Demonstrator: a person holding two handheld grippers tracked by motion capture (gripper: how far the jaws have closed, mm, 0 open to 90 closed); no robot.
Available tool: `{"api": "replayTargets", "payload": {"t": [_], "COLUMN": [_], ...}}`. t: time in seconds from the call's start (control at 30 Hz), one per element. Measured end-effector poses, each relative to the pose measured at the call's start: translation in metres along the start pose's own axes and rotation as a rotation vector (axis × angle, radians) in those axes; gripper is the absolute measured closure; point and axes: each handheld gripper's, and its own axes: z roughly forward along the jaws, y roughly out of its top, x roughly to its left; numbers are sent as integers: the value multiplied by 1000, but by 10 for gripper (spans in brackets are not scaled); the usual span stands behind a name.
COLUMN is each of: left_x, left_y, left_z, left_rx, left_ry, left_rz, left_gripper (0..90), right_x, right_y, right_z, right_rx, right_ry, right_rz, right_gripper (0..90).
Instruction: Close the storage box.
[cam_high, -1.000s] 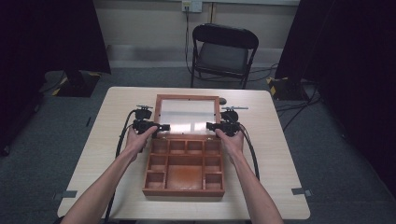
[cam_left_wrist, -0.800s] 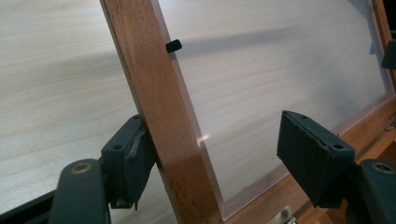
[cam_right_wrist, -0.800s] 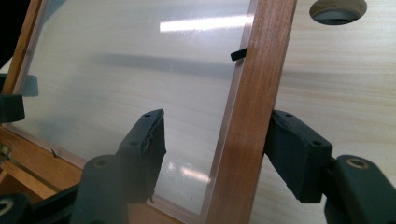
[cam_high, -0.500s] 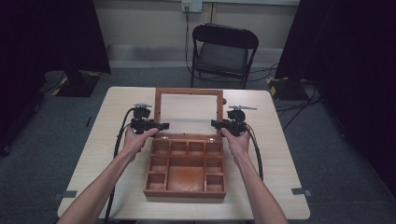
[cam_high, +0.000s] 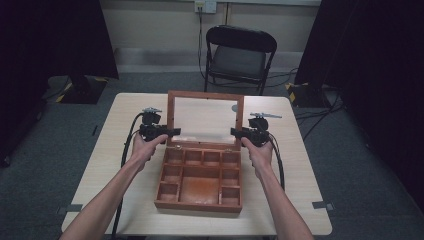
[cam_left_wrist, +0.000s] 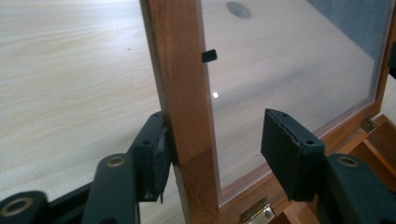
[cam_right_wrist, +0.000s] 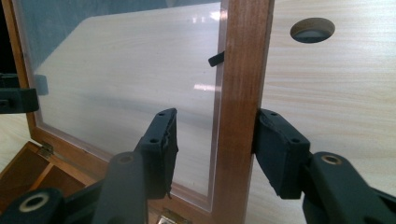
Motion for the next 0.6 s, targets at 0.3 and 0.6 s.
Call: {"api": "replayTargets", "payload": {"t": [0.3, 0.6], "left_x": [0, -1], "left_y": [-2, -6], "left_z": [-9, -18], "left_rx": [-21, -62], "left_ry": [-11, -33], "left_rz": [23, 41], "left_gripper": [510, 535], "right_x": [3, 8], "right_y": [1, -1], "right_z": [-8, -15], "right_rx": [-18, -20], "right_ry": [8, 19], "right_rz": [-14, -38], "right_gripper": [526, 510]}}
